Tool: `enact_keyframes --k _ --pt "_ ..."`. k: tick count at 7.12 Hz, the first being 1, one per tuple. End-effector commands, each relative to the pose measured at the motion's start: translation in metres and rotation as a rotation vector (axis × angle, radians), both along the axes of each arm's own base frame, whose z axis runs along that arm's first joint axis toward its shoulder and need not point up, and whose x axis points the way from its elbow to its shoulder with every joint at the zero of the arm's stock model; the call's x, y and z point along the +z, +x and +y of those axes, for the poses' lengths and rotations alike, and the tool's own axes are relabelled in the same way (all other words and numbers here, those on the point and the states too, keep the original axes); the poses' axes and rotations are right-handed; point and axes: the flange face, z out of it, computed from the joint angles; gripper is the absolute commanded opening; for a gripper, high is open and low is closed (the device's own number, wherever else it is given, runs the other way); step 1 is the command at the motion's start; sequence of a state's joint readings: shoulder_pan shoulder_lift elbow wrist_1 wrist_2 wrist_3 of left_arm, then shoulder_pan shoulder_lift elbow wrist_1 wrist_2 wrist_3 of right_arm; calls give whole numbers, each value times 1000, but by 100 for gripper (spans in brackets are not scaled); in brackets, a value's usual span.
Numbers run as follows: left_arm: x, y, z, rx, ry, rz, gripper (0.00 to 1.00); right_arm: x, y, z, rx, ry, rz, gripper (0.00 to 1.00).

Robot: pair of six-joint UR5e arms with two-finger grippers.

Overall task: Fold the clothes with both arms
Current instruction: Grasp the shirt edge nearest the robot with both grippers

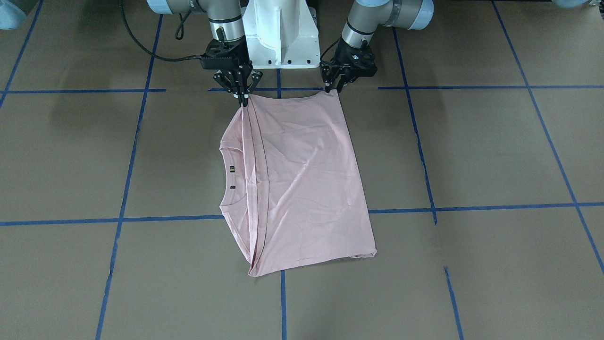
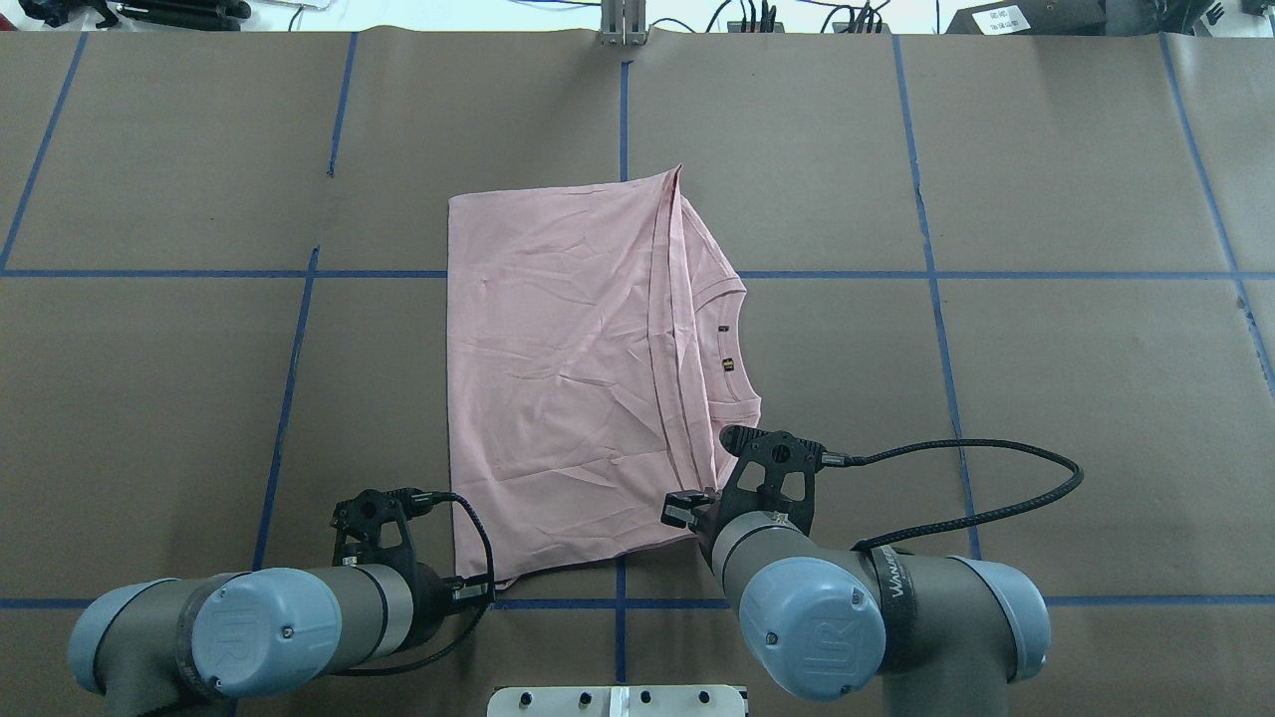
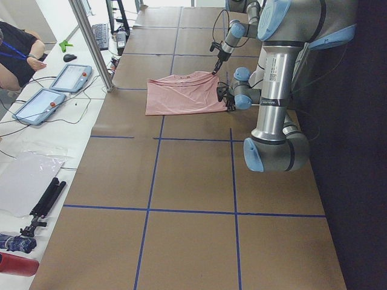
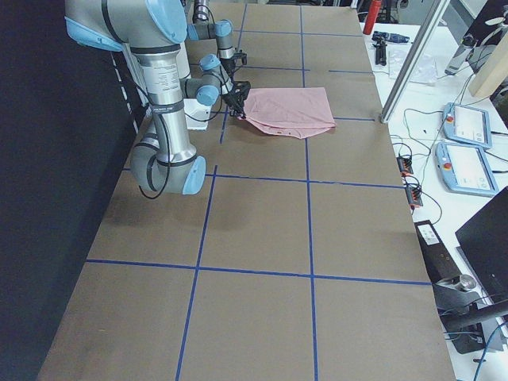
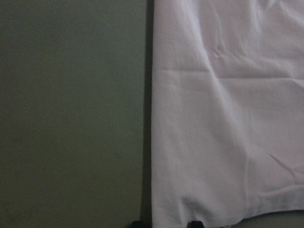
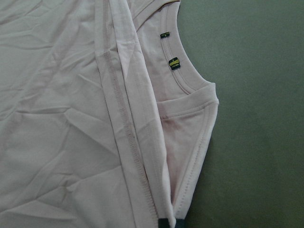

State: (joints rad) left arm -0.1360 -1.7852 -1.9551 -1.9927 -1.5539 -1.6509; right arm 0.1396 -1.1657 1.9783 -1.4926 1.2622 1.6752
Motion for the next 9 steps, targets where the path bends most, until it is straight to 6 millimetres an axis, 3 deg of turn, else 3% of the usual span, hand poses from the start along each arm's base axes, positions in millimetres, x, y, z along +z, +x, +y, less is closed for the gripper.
enact_keyframes --k 1,4,5,6,9 --pt "-6 -1 1 1 2 12 8 0 1 -1 2 1 0 0" --pt "-4 -5 -3 -5 1 10 10 0 1 -1 2 1 0 0" --pt "-4 -5 -3 -5 1 10 40 0 1 -1 2 1 0 0" --pt "-6 -5 -4 -5 -2 15 61 0 1 -1 2 1 0 0" --pt "-12 -15 -5 -63 -88 43 61 1 1 -1 2 1 1 0"
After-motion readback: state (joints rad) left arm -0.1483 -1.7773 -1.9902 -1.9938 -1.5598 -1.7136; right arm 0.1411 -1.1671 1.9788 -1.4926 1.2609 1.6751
